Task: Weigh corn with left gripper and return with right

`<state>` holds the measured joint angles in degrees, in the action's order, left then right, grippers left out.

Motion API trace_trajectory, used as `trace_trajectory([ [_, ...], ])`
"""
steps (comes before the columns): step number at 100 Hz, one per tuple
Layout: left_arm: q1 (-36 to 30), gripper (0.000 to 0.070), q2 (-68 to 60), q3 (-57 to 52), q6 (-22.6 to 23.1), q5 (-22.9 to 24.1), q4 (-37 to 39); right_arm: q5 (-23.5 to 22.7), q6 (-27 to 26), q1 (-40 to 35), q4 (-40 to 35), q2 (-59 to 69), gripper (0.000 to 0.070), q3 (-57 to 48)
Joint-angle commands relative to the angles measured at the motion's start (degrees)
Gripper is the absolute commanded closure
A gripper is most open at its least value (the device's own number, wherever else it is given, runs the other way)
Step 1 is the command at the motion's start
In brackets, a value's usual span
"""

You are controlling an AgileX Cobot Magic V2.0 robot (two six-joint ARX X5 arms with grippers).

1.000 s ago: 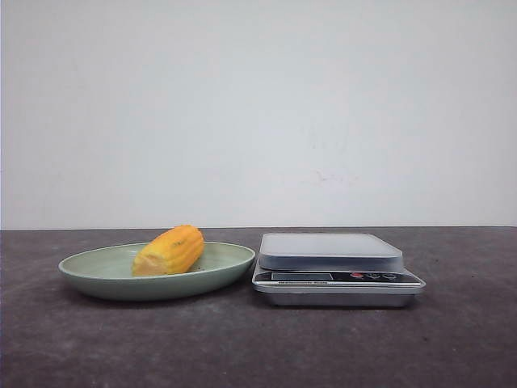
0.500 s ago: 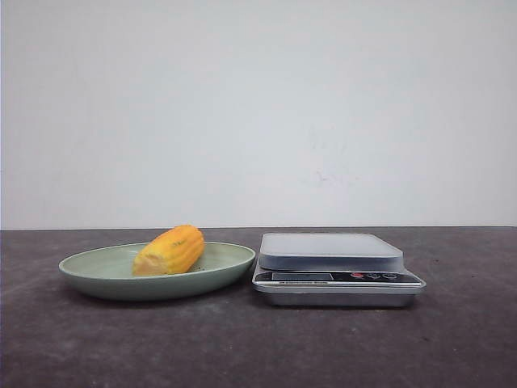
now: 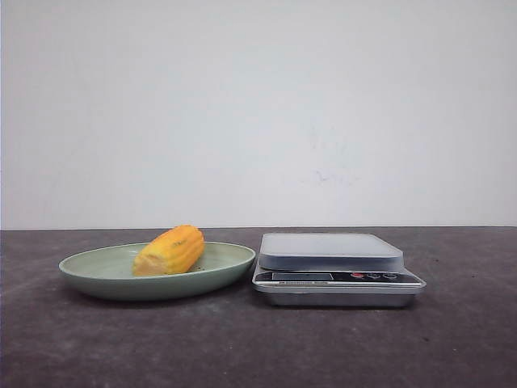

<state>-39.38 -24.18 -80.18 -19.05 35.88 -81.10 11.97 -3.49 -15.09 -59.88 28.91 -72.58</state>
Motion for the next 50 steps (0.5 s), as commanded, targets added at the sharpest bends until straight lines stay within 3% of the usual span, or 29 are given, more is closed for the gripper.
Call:
trace_trajectory([
  [1, -0.3, 0.0694, -0.1, -0.8, 0.1, 0.3, -0.3, 0.1, -1.0, -0.3, 0.3, 0.1, 0.07, -0.6],
  [32, 0.2, 0.0694, -0.1, -0.7, 0.1, 0.6, -0.4, 0.1, -1.0, -0.3, 0.3, 0.1, 0.07, -0.6],
  [50, 7.5, 0.0695, 0.0, 2.8, 0.5, 0.9, 2.2, 0.1, -1.0, -0.3, 0.3, 0.1, 0.07, -0.6],
])
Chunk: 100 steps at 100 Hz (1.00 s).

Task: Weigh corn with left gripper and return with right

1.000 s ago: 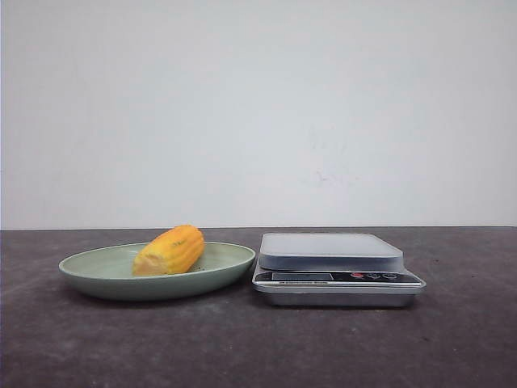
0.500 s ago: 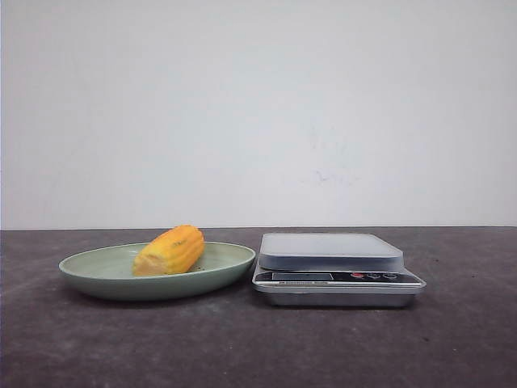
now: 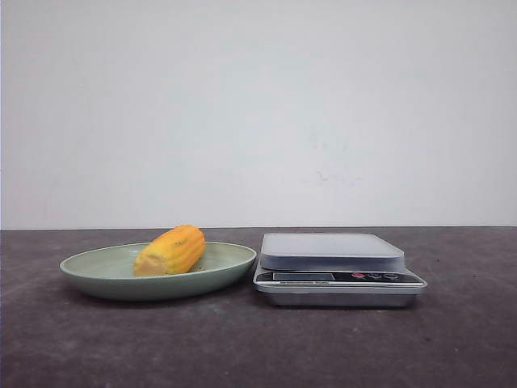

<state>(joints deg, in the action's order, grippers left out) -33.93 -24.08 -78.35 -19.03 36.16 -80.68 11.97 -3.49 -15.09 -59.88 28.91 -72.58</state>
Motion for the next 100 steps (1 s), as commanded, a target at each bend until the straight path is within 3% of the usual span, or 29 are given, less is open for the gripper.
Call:
trace_trajectory([
  [1, 2.6, 0.0695, -0.1, 1.3, 0.4, 0.7, 2.1, 0.1, -1.0, -0.3, 0.3, 0.1, 0.07, -0.6],
  [16, 10.8, 0.0695, 2.1, 9.4, 0.8, 1.6, 8.7, 0.1, -1.0, -0.3, 0.3, 0.1, 0.07, -0.6],
  [24, 15.1, 0.0695, 4.3, 15.6, 2.0, -2.0, 15.4, 0.1, -1.0, -0.3, 0.3, 0.1, 0.07, -0.6],
  [34, 19.8, 0.0695, 7.7, 24.8, 6.4, -13.5, 28.6, 0.1, -1.0, -0.3, 0.3, 0.1, 0.07, -0.6],
  [48, 25.0, 0.0695, 12.3, 39.3, 13.6, -33.2, 50.6, 0.1, -1.0, -0.3, 0.3, 0.1, 0.07, -0.6],
  [54, 27.3, 0.0695, 13.9, 45.0, 14.2, -40.6, 57.0, 0.1, -1.0, -0.3, 0.3, 0.1, 0.07, -0.6],
  [59, 29.3, 0.0695, 15.0, 49.5, 13.6, -44.1, 61.0, 0.1, -1.0, -0.3, 0.3, 0.1, 0.07, -0.6],
  [75, 32.9, 0.0695, 18.4, 61.6, 8.8, -45.7, 67.0, 0.1, -1.0, -0.3, 0.3, 0.1, 0.07, -0.6],
  [100, 33.2, 0.0695, 23.9, 73.9, 9.7, -45.4, 73.9, 0.1, -1.0, -0.3, 0.3, 0.1, 0.07, -0.6],
])
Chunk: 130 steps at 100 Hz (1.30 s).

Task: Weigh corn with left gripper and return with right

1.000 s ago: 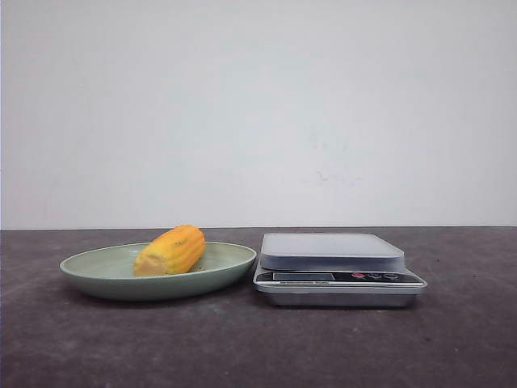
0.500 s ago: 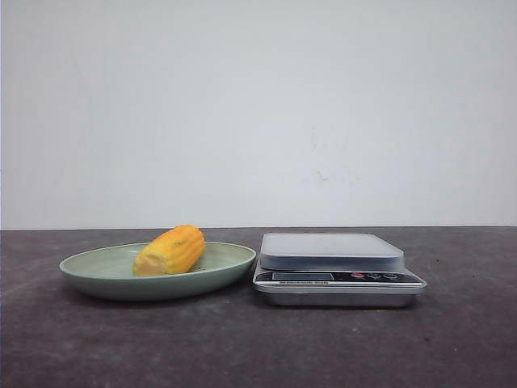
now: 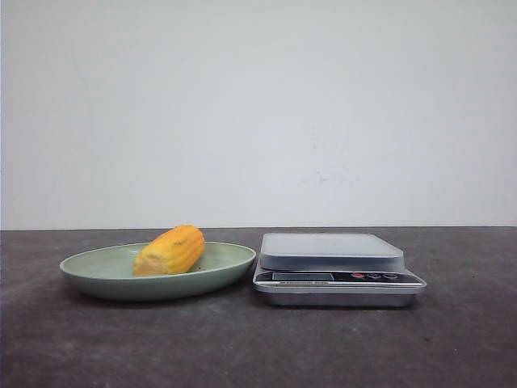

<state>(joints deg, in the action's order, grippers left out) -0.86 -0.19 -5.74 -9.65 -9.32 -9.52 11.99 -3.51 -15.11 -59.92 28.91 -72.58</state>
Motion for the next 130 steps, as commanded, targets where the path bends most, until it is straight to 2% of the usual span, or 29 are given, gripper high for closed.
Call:
trace_trajectory([
  [1, 0.2, 0.0695, 0.0, 1.6, 0.4, 0.1, 3.1, 0.1, -1.0, -0.3, 0.3, 0.1, 0.07, -0.6],
  [16, 0.2, 0.0695, 0.0, 5.0, 3.7, 0.4, 6.0, 0.0, -1.0, -0.3, 0.3, 0.1, 0.07, -0.6],
  [40, 0.1, 0.0695, 0.0, 5.0, 11.8, 4.9, 0.5, 0.0, -1.0, -0.3, 0.3, 0.1, 0.07, -0.6],
  [53, 0.0, 0.0695, 0.0, 5.0, 11.8, 8.5, -1.2, 0.0, -1.0, -0.3, 0.4, 0.1, 0.07, -0.6],
  [130, -0.4, 0.0695, 0.0, 4.9, 11.8, 8.3, -1.2, 0.0, -1.0, -0.3, 0.4, 0.1, 0.07, -0.6],
])
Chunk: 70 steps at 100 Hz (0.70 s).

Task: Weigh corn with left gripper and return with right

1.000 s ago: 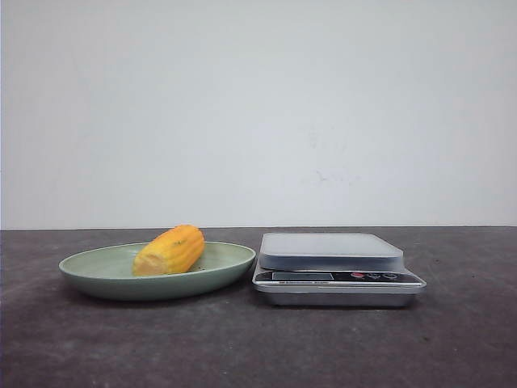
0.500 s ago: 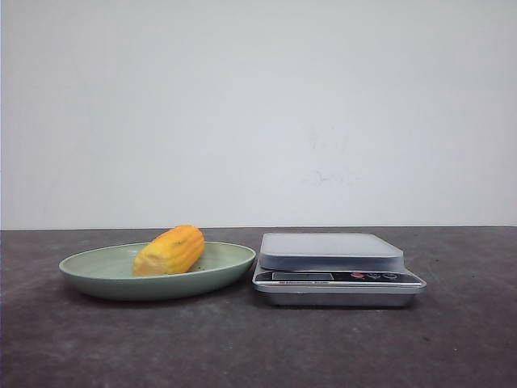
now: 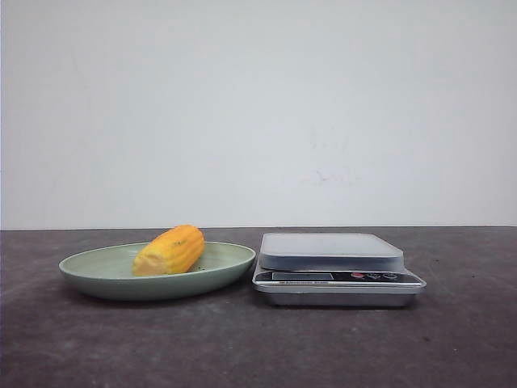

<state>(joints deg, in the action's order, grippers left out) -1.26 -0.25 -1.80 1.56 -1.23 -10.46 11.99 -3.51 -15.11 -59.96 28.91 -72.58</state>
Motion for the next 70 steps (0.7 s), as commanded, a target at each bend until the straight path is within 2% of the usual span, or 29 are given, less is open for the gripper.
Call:
trace_trajectory([
  [1, 0.0, 0.0695, 0.1, 1.0, 0.6, 0.2, -0.3, 0.0, -1.0, -0.3, 0.4, 0.1, 0.07, -0.6],
  [50, 0.0, 0.0695, 0.1, 1.0, 0.6, 0.2, -0.3, 0.1, 0.6, 0.8, 1.5, 0.1, 0.07, -0.5],
  [61, 0.0, 0.0695, 0.1, 1.0, 0.6, 0.2, -0.3, -0.1, 0.5, 4.0, 5.3, -0.5, 0.07, 0.9],
  [70, 0.0, 0.0695, 0.1, 1.0, 0.6, 0.2, -0.3, -0.4, 0.5, 6.3, 11.8, -2.8, 0.07, 5.9],
])
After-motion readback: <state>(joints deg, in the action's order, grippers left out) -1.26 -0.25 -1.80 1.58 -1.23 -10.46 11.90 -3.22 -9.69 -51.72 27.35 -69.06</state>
